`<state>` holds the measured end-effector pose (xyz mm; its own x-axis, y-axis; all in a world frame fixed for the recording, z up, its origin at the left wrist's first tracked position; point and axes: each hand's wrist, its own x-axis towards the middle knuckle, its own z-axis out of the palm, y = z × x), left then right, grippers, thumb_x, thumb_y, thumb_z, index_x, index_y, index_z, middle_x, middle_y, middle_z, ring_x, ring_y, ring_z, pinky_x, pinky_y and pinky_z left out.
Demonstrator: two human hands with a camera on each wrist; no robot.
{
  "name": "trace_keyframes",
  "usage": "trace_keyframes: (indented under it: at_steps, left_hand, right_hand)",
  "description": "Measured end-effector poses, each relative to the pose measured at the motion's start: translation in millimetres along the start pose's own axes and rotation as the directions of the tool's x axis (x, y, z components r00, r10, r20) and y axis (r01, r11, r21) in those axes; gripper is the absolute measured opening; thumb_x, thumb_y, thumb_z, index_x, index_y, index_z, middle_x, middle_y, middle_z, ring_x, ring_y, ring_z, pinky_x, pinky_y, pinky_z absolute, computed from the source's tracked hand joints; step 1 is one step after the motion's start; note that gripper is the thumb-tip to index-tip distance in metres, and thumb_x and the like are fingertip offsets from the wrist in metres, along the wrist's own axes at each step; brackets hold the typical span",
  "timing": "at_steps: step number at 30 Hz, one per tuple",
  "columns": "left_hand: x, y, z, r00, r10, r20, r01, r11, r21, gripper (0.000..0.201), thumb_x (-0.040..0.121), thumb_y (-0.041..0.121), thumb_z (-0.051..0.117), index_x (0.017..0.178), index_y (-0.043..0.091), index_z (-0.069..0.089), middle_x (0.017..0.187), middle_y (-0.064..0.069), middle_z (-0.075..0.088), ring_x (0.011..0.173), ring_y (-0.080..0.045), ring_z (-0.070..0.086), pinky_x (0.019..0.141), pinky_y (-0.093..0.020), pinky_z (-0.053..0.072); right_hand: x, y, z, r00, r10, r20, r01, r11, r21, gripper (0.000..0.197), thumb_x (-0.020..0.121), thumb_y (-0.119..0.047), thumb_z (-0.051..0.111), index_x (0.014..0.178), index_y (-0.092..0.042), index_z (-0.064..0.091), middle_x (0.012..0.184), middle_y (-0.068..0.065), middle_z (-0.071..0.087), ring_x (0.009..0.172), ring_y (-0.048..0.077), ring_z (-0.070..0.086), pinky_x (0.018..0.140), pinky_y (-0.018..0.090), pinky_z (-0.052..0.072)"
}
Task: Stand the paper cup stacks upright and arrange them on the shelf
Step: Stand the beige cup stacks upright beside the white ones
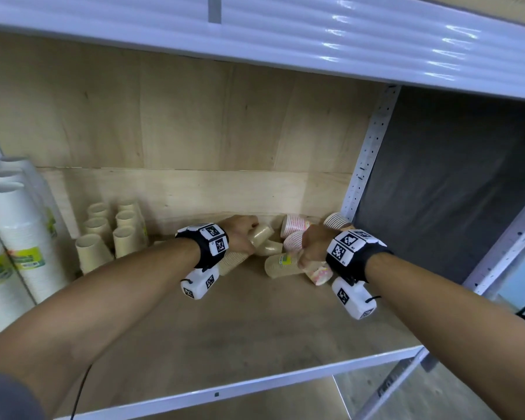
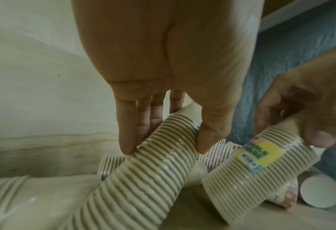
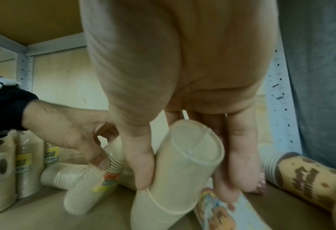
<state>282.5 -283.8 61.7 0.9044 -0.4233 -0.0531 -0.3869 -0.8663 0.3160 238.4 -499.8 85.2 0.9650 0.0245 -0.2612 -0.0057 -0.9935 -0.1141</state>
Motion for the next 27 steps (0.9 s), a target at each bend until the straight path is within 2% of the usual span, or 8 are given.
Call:
trace_keyframes:
  at_steps: [2, 5, 8, 14, 17, 22, 24, 27]
  left_hand:
    - [-4.6, -0.2, -5.3, 1.000, -0.007, -0.009, 0.007, 0.998, -0.068, 0.061, 0.069, 0.044, 0.080, 0.116, 0.019, 0.051, 0.107, 0.001, 0.060, 0.094, -0.021, 0.059, 0.077, -0.033, 0.050]
    - [-8.8, -2.5, -9.9, 0.999, -0.043, -0.018, 0.040, 0.993, -0.112, 0.050, 0.071, 0.032, 0.079, 0.107, 0.019, 0.047, 0.101, 0.001, 0.060, 0.090, -0.022, 0.060, 0.068, -0.033, 0.050]
    - [-12.5, -5.6, -13.6, 0.997, -0.073, -0.023, 0.068, 0.983, -0.173, 0.050, 0.070, 0.029, 0.079, 0.108, 0.020, 0.046, 0.099, 0.001, 0.060, 0.091, -0.022, 0.061, 0.069, -0.034, 0.052]
    - [-21.2, -8.0, -18.3, 0.996, -0.088, 0.005, 0.086, 0.954, -0.289, 0.048, 0.070, 0.017, 0.081, 0.108, 0.018, 0.051, 0.101, -0.002, 0.063, 0.093, -0.023, 0.064, 0.074, -0.039, 0.056]
    - [-25.3, -5.9, -17.6, 0.996, -0.091, 0.026, 0.094, 0.941, -0.324, 0.049, 0.070, 0.012, 0.080, 0.110, 0.013, 0.052, 0.104, -0.006, 0.062, 0.096, -0.024, 0.062, 0.076, -0.040, 0.056]
    - [-30.0, -8.1, -15.9, 0.994, -0.091, 0.064, 0.109, 0.910, -0.400, 0.049, 0.068, 0.009, 0.080, 0.108, 0.015, 0.053, 0.106, -0.010, 0.063, 0.100, -0.030, 0.065, 0.077, -0.051, 0.060]
    - [-29.3, -7.1, -18.3, 0.994, -0.088, 0.063, 0.106, 0.903, -0.417, 0.049, 0.073, 0.012, 0.079, 0.114, 0.016, 0.053, 0.109, -0.008, 0.062, 0.099, -0.025, 0.064, 0.075, -0.041, 0.060]
    - [-29.3, -3.0, -28.4, 0.994, -0.110, 0.018, 0.107, 0.902, -0.419, 0.045, 0.080, 0.027, 0.078, 0.118, 0.020, 0.055, 0.108, -0.004, 0.061, 0.089, -0.015, 0.063, 0.062, -0.026, 0.055]
  right_hand:
    - [3.1, -10.7, -7.8, 0.999, -0.021, -0.047, 0.022, 1.000, 0.015, 0.046, 0.072, -0.036, 0.081, 0.109, -0.013, 0.069, 0.092, 0.001, 0.056, 0.085, 0.019, 0.053, 0.075, 0.029, 0.044]
    - [8.5, -26.5, -14.2, 0.993, -0.053, -0.106, 0.054, 0.999, 0.007, 0.050, 0.071, -0.035, 0.082, 0.112, -0.012, 0.068, 0.094, 0.003, 0.058, 0.095, 0.028, 0.063, 0.078, 0.031, 0.049]
    - [11.6, -42.8, -19.3, 0.991, -0.082, -0.104, 0.085, 0.996, 0.031, 0.046, 0.072, -0.029, 0.081, 0.113, -0.010, 0.068, 0.104, 0.009, 0.066, 0.105, 0.031, 0.065, 0.083, 0.034, 0.053]
    - [16.5, -65.4, -22.2, 0.983, -0.111, -0.147, 0.116, 0.993, 0.023, 0.043, 0.076, -0.027, 0.079, 0.112, -0.007, 0.067, 0.115, 0.014, 0.067, 0.101, 0.029, 0.065, 0.062, 0.024, 0.042]
    - [15.9, -72.5, -23.9, 0.983, -0.131, -0.131, 0.134, 0.991, 0.017, 0.044, 0.080, -0.022, 0.077, 0.117, -0.003, 0.064, 0.115, 0.012, 0.065, 0.088, 0.021, 0.059, 0.049, 0.020, 0.033]
    - [17.7, -78.5, -23.6, 0.977, -0.147, -0.152, 0.152, 0.988, 0.021, 0.021, 0.082, -0.025, 0.074, 0.090, -0.007, 0.065, 0.087, 0.007, 0.061, 0.074, 0.018, 0.055, 0.051, 0.023, 0.036]
    - [15.5, -78.1, -27.2, 0.977, -0.136, -0.165, 0.146, 0.988, 0.049, 0.029, 0.080, -0.033, 0.074, 0.089, -0.008, 0.061, 0.088, 0.006, 0.061, 0.078, 0.020, 0.059, 0.056, 0.024, 0.040]
    - [14.0, -76.5, -31.3, 0.977, -0.099, -0.189, 0.112, 0.992, 0.062, 0.036, 0.079, -0.038, 0.073, 0.072, -0.009, 0.052, 0.072, 0.003, 0.054, 0.068, 0.019, 0.055, 0.046, 0.023, 0.033]
